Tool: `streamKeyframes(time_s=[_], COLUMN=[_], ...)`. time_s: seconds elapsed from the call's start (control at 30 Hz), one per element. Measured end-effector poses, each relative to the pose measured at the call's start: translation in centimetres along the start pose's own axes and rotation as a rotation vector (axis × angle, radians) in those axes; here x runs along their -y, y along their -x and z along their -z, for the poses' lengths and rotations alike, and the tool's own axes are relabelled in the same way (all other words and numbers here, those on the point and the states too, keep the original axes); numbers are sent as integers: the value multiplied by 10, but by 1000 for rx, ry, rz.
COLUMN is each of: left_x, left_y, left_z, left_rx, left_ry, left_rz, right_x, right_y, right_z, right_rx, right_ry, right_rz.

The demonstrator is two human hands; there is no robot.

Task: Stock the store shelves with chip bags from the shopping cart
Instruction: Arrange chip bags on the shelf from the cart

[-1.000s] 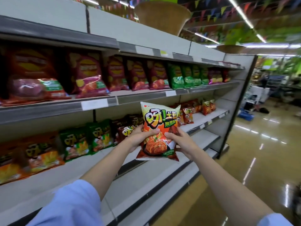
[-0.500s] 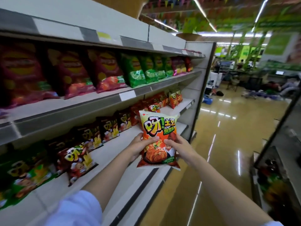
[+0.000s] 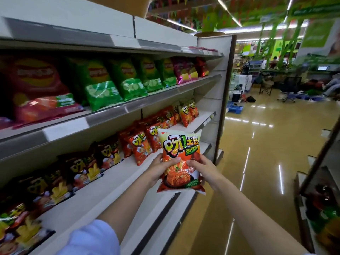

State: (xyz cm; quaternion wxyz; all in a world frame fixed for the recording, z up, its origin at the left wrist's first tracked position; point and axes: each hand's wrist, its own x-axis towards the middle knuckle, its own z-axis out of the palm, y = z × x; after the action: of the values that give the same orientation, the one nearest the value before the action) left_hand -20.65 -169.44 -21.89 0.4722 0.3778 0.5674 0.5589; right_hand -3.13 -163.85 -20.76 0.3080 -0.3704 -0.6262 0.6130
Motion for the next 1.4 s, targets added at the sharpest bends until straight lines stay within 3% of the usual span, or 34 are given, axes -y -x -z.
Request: streamKeyframes(time_s=[0.33,0.7,0.93,1.17,1.4], left_x=[-24,-18,-38,-46,-27], left_y=[-147,-329,-483,-595,-699], left_z=[-119,-211,-244,-274,-294], left_rx=[-22,80,102,92,-48], left_ry=[19,44,62,60,62], left_rz=[-5,13,-44,15,98], right_x=[9,-5,22,17,-10], right_y=[-115,-258,-390,-493,-603], right_z=[155,290,364,423,475], right_rx=[10,-76,-51,-45,38], right_ry=[-34,39,115,97,84], right_rz=[35,-24,-35,-57,-107])
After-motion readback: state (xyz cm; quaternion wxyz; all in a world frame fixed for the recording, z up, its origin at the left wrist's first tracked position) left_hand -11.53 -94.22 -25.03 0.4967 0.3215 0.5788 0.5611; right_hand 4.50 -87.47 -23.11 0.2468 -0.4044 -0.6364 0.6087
